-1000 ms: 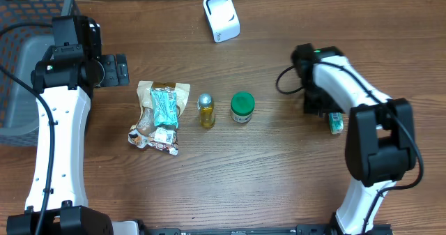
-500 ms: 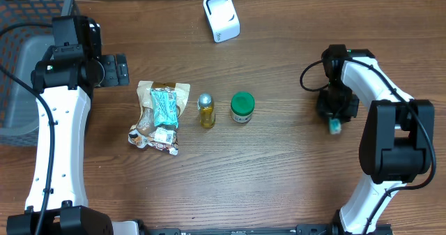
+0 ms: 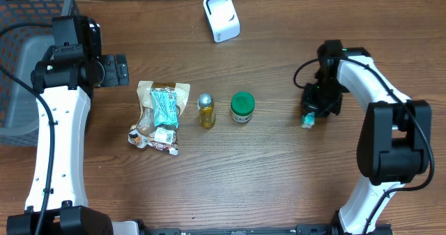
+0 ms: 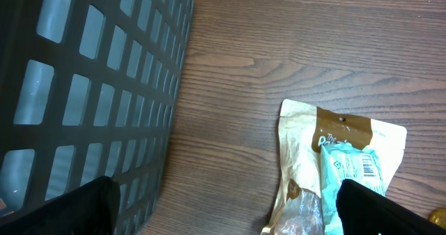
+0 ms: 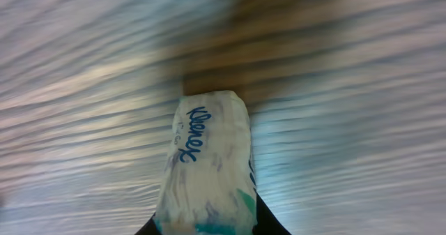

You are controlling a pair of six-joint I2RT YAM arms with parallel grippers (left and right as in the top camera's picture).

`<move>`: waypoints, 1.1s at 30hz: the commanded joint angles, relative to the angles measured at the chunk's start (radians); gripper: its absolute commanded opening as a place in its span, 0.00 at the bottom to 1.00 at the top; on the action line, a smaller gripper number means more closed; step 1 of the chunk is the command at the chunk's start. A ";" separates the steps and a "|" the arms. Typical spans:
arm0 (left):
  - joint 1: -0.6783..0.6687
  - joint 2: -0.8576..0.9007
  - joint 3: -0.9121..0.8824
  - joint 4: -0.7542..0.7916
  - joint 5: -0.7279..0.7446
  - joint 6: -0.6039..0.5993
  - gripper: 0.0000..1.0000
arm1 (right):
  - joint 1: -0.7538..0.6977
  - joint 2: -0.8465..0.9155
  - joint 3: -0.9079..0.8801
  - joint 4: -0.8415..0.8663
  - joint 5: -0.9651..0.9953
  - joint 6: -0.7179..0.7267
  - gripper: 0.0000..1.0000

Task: Scan the item barcode
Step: 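Lower the Kleenex pack upright onto the table right of the jar, then open the right gripper and raise it away from the pack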

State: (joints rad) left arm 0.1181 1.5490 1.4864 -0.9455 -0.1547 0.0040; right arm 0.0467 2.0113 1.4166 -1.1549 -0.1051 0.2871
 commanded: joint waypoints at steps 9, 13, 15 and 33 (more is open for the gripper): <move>0.000 -0.015 0.023 0.003 -0.005 0.019 1.00 | 0.069 -0.037 0.026 0.014 0.085 0.004 0.20; 0.000 -0.015 0.023 0.003 -0.005 0.019 0.99 | 0.080 -0.037 0.026 0.026 0.085 0.004 0.44; 0.000 -0.015 0.023 0.003 -0.005 0.019 1.00 | 0.082 -0.037 0.026 0.029 0.085 0.003 0.52; 0.000 -0.015 0.023 0.003 -0.005 0.019 1.00 | 0.083 -0.040 0.360 -0.109 0.123 0.000 0.64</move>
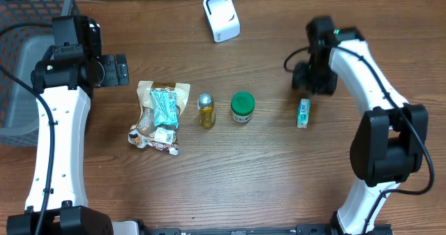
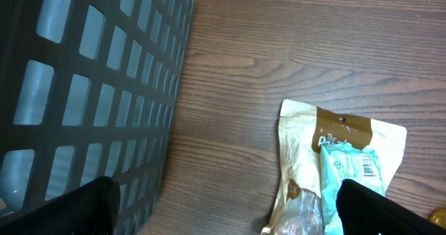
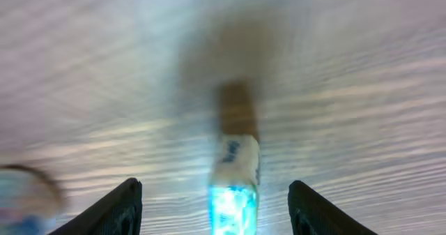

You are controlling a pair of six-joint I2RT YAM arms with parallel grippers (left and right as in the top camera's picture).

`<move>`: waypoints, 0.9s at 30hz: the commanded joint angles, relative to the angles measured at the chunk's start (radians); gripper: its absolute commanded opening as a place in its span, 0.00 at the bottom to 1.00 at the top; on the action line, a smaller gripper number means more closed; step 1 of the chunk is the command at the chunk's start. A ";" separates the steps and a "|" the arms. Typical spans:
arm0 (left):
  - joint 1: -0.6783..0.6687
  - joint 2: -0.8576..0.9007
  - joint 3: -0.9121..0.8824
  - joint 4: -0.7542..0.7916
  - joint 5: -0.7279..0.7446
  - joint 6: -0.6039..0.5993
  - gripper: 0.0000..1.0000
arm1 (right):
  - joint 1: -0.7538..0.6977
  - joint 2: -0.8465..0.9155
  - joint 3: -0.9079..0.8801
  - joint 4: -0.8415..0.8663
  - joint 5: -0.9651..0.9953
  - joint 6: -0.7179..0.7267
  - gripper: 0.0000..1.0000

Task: Scan the item barcode
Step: 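Open the right gripper and raise it away from the pack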

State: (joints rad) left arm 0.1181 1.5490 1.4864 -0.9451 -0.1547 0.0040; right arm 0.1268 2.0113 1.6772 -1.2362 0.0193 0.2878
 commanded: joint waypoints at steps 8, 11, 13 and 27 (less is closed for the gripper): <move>0.000 -0.015 0.023 0.003 -0.005 0.019 1.00 | 0.003 -0.038 0.142 -0.045 -0.135 0.000 0.82; 0.000 -0.015 0.023 0.003 -0.005 0.019 1.00 | 0.003 -0.038 0.142 -0.045 -0.137 -0.001 1.00; 0.000 -0.015 0.023 0.003 -0.005 0.019 1.00 | 0.003 -0.038 0.142 -0.045 -0.137 -0.001 1.00; 0.000 -0.015 0.023 0.003 -0.005 0.019 1.00 | 0.003 -0.038 0.142 -0.044 -0.137 -0.001 1.00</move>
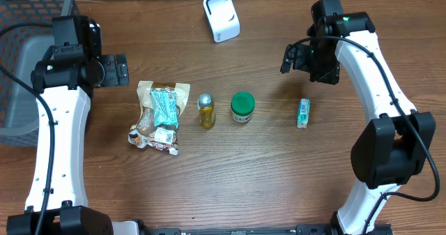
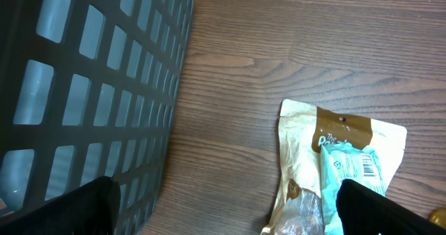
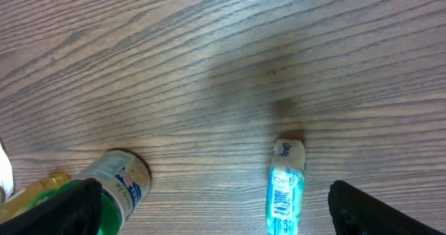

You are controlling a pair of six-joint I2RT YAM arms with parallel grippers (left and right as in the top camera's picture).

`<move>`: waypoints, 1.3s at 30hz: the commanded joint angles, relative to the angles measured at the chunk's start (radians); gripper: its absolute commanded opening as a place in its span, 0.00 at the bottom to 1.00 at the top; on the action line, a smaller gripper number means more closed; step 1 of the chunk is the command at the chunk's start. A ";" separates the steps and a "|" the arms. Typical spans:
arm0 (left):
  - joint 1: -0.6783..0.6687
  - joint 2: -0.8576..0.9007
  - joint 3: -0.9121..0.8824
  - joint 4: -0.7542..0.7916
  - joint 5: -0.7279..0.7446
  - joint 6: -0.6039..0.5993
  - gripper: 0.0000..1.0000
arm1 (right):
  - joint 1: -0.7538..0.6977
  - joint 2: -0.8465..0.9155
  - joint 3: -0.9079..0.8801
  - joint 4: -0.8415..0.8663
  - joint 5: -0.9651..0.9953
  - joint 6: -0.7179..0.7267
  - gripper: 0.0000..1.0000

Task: Scan the item barcode
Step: 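Open the right gripper and raise it away from the pack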

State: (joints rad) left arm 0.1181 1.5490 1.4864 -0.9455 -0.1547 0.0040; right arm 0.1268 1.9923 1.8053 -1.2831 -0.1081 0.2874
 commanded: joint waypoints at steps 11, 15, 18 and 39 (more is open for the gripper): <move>0.000 -0.015 0.023 0.003 -0.005 0.019 1.00 | 0.003 -0.019 0.013 0.003 -0.010 -0.001 1.00; 0.000 -0.015 0.023 0.003 -0.005 0.019 1.00 | 0.003 -0.019 0.013 0.003 -0.010 -0.001 1.00; 0.000 -0.015 0.023 0.003 -0.005 0.019 1.00 | 0.003 -0.019 0.013 0.003 -0.010 0.000 1.00; 0.000 -0.015 0.023 0.003 -0.005 0.019 1.00 | 0.003 -0.019 0.013 0.056 -0.154 0.000 1.00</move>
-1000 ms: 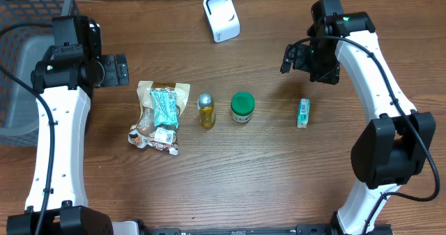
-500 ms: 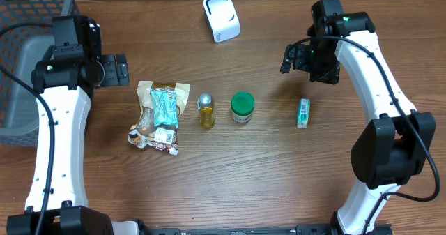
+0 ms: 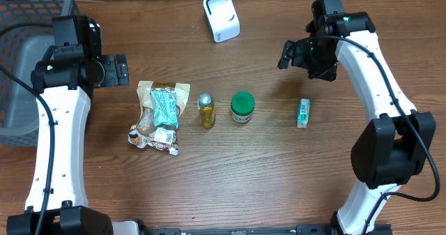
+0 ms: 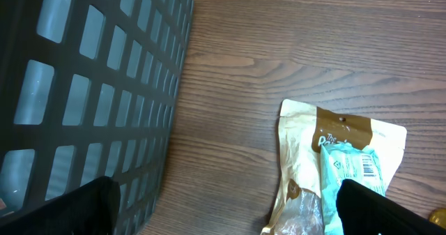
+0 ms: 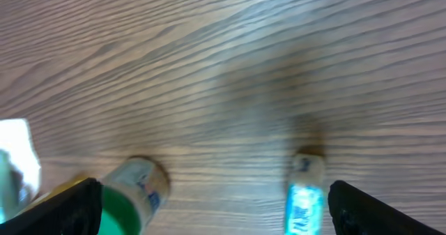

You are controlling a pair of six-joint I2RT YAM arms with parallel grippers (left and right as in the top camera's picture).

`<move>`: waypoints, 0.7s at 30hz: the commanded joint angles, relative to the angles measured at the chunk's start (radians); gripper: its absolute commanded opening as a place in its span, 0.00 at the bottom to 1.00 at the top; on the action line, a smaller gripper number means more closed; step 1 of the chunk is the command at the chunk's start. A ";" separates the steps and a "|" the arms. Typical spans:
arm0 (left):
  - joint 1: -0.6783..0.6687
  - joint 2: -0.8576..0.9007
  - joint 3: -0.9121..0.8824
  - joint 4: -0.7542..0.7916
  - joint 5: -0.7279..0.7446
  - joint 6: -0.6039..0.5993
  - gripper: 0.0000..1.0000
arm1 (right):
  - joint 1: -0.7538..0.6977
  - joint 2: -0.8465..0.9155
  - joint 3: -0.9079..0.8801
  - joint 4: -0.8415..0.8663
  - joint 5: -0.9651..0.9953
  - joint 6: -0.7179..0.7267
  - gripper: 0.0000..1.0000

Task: Scan the item barcode
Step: 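Open the right gripper and raise it away from the pack, then move the right gripper left over the green-lidded jar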

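A small teal and white tissue pack (image 3: 303,113) lies flat on the wooden table at the right, and shows blurred in the right wrist view (image 5: 304,193). The white barcode scanner (image 3: 221,17) stands at the back centre. My right gripper (image 3: 289,55) hangs open and empty, behind and left of the pack, with its fingertips at the lower corners of its own view (image 5: 223,210). My left gripper (image 3: 118,71) is open and empty at the far left (image 4: 223,207), beside the snack bag.
In a row left of the pack stand a green-lidded jar (image 3: 242,107), a small gold bottle (image 3: 206,110) and a tan snack bag (image 3: 157,116) with a teal packet (image 3: 165,106) on it. A dark mesh basket (image 3: 17,81) fills the left edge.
My right gripper has shifted slightly left and toward the back, still open; its view is now blurred. The tissue pack has not moved. The left arm is unchanged.
First my right gripper was shut on the tissue pack, low over the table at the right. Then the pack lay on the table and the gripper was open just behind it. After that the gripper stood higher and farther back, and now slightly farther left.
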State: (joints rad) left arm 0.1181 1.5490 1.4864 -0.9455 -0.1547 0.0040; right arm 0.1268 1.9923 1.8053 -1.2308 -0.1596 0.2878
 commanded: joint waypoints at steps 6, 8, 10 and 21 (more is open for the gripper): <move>0.000 -0.015 0.023 0.003 -0.005 0.019 1.00 | 0.003 -0.019 0.013 0.042 -0.127 -0.001 1.00; 0.000 -0.015 0.023 0.003 -0.005 0.019 1.00 | 0.003 -0.019 0.013 0.053 -0.127 -0.001 1.00; 0.000 -0.015 0.023 0.003 -0.005 0.019 1.00 | 0.003 -0.019 0.013 0.068 -0.127 -0.001 1.00; 0.000 -0.015 0.023 0.003 -0.005 0.019 1.00 | 0.003 -0.019 0.013 0.069 -0.143 -0.001 1.00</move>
State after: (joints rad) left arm 0.1181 1.5490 1.4864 -0.9455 -0.1547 0.0040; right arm 0.1268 1.9923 1.8053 -1.1591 -0.2794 0.2878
